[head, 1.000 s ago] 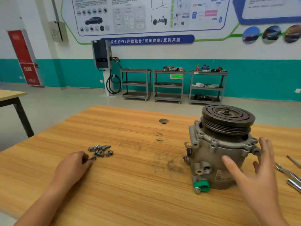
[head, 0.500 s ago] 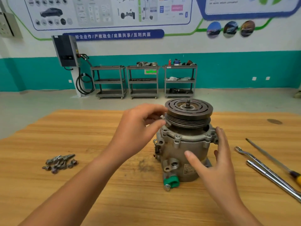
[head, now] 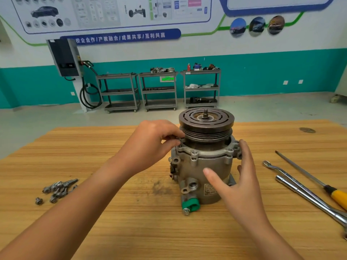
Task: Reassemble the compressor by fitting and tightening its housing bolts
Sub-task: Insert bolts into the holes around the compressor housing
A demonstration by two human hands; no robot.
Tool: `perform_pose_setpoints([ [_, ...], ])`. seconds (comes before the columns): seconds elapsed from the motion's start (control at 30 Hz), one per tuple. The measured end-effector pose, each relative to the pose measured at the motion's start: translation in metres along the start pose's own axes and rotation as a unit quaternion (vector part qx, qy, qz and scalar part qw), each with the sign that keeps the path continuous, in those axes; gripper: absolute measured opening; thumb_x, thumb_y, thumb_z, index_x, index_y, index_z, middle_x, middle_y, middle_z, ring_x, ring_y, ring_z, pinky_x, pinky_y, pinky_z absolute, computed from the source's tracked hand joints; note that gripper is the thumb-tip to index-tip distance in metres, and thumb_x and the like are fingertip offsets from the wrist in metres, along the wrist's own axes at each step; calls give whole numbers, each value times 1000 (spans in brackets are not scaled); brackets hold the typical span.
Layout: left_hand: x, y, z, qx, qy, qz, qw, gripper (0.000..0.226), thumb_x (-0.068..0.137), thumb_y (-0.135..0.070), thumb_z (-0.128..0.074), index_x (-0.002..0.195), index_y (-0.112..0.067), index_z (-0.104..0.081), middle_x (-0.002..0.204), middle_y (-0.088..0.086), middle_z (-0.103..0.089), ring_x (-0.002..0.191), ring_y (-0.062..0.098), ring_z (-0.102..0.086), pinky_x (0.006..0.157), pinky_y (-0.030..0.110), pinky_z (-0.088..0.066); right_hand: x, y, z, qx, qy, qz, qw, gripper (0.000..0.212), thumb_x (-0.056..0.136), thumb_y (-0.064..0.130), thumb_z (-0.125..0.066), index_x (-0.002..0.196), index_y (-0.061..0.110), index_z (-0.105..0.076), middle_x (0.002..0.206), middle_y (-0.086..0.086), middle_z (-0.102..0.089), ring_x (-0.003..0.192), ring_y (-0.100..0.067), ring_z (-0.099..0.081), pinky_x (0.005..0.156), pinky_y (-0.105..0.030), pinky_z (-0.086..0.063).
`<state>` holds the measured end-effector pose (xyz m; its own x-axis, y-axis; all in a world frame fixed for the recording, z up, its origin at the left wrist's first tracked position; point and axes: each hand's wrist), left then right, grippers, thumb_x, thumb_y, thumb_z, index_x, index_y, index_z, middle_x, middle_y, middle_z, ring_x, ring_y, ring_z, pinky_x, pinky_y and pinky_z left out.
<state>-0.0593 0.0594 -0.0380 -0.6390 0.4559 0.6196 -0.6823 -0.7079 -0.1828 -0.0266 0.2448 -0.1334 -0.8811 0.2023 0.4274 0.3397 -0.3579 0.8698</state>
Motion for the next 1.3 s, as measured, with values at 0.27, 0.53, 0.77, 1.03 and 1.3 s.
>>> perform_pose_setpoints([
  [0.27,-19,1,-21,-197,-73,118,971,32,82,-4,-66,92,-33,-65,89,-14,-62,90,0,-58,83,22,-49,0,-1,-1,-16,-5,5,1000,105,61,61,-62,148,36,-8,155,21,-8,139,4,-11,107,-19,-17],
  [0.53,-18,0,-21,-279,-63,183,941,25,82,-6,-67,85,-31,-66,90,-13,-68,87,0,-64,84,23,-52,0,-4,-1,-27,-8,11,1000,100,70,46,-69,149,36,-8,155,20,-8,140,2,-11,108,-21,-17],
  [0.77,-87,52,20,-252,-191,309,897,29,85,-18,-61,103,-40,-59,98,-10,-66,78,1,-65,63,12,-51,1,-5,0,-16,-11,10,1000,97,71,41,-70,148,35,-12,156,14,-15,141,-6,-16,115,-34,-21],
  [1.03,-227,158,74,68,-74,600,794,25,88,-7,-61,112,-6,-66,112,16,-64,102,33,-57,88,39,-42,3,-8,-2,-21,-26,-3,999,94,74,34,-73,148,35,-13,156,10,-16,141,-17,-22,112,-44,-27],
  [1.3,-212,181,62,173,86,499,845,27,88,-22,-63,113,-13,-66,103,8,-61,88,19,-53,73,29,-39,3,-11,-1,-23,-29,-10,999,95,75,31,-73,147,36,-13,156,10,-16,141,-17,-22,111,-41,-26],
])
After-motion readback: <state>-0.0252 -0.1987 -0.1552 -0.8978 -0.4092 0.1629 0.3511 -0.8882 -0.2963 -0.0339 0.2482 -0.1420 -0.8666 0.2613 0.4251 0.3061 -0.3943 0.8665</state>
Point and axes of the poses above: each hand's wrist, its own x-axis towards the middle knuckle, its own z-axis out of the back of the hand, y = z × x
